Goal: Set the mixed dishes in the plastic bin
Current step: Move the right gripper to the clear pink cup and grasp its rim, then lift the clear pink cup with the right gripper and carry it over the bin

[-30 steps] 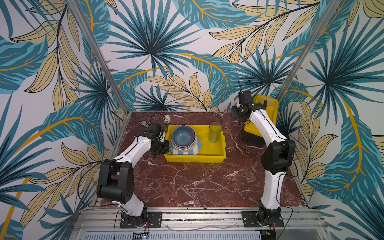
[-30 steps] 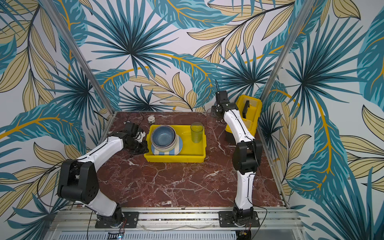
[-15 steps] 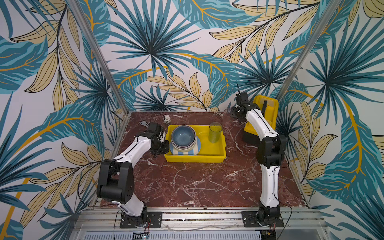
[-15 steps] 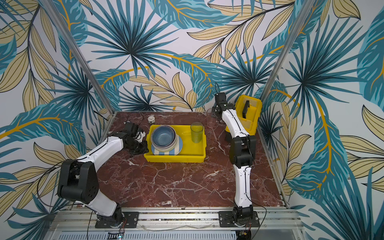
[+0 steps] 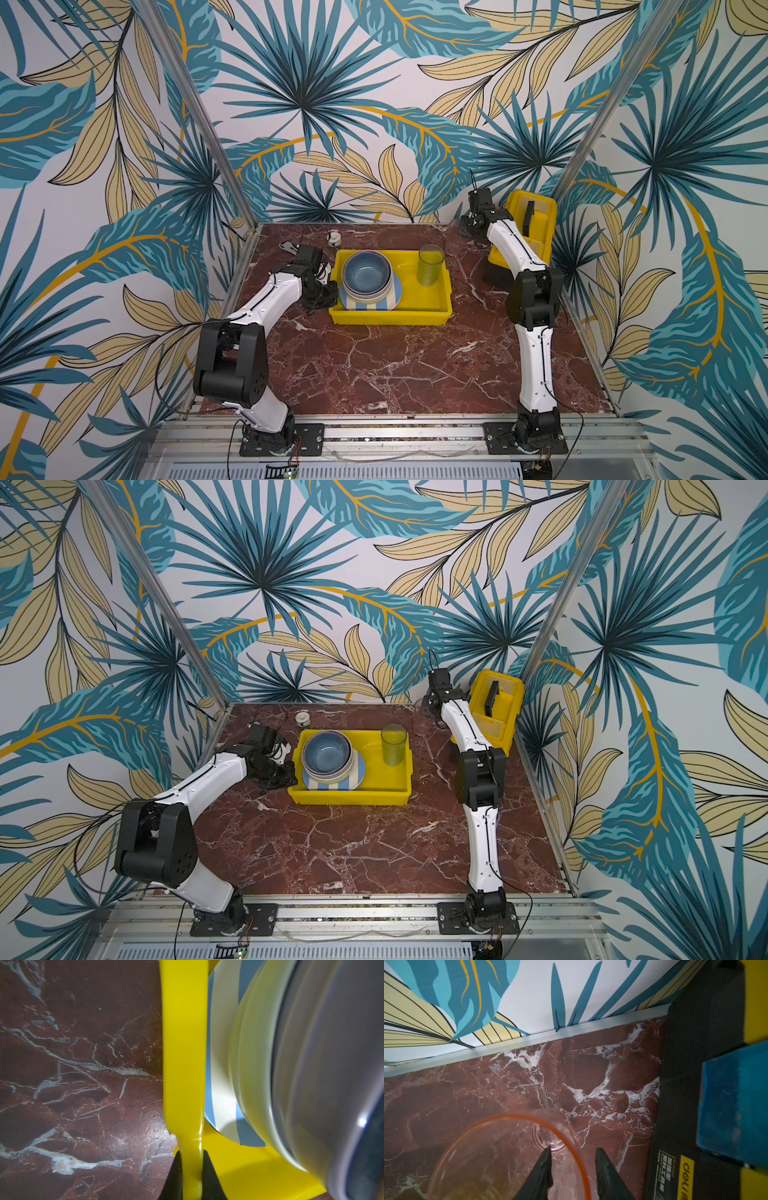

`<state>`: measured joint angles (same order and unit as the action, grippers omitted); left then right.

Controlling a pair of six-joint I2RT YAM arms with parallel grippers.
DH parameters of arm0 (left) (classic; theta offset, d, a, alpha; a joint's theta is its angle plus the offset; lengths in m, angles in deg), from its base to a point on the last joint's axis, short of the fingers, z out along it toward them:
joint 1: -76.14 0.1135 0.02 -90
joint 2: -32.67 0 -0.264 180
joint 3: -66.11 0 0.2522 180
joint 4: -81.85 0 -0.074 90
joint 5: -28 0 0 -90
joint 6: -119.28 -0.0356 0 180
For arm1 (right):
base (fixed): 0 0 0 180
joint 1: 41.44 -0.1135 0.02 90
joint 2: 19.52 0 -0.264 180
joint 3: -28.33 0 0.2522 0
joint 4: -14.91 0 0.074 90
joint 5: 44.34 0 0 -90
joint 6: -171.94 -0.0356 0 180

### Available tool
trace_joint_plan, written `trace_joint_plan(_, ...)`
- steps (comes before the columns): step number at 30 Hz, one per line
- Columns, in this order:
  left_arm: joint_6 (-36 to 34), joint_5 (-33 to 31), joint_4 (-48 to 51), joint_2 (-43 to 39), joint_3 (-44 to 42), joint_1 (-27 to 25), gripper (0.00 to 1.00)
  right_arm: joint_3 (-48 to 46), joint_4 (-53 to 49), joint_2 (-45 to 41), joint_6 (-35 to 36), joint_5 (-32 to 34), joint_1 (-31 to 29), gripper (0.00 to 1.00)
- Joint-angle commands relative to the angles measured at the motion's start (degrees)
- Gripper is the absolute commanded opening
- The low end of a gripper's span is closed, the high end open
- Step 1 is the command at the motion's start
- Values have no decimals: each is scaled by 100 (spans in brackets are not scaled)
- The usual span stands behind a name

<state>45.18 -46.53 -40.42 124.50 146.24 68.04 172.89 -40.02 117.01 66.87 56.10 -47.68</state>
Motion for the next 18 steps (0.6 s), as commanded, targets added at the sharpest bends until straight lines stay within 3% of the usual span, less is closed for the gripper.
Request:
trace_joint_plan(1,-8,235,2,-281,43,1,10,117,-168,93,-25,-107,18,31)
trace_joint_plan(10,1,212,-12,-247,60,1,10,-164,-96,-255,-5,-176,18,7)
trace_joint_plan(18,10,202,-46,-223,45,3,10,-672,-203,-1110,293,-427,9,1)
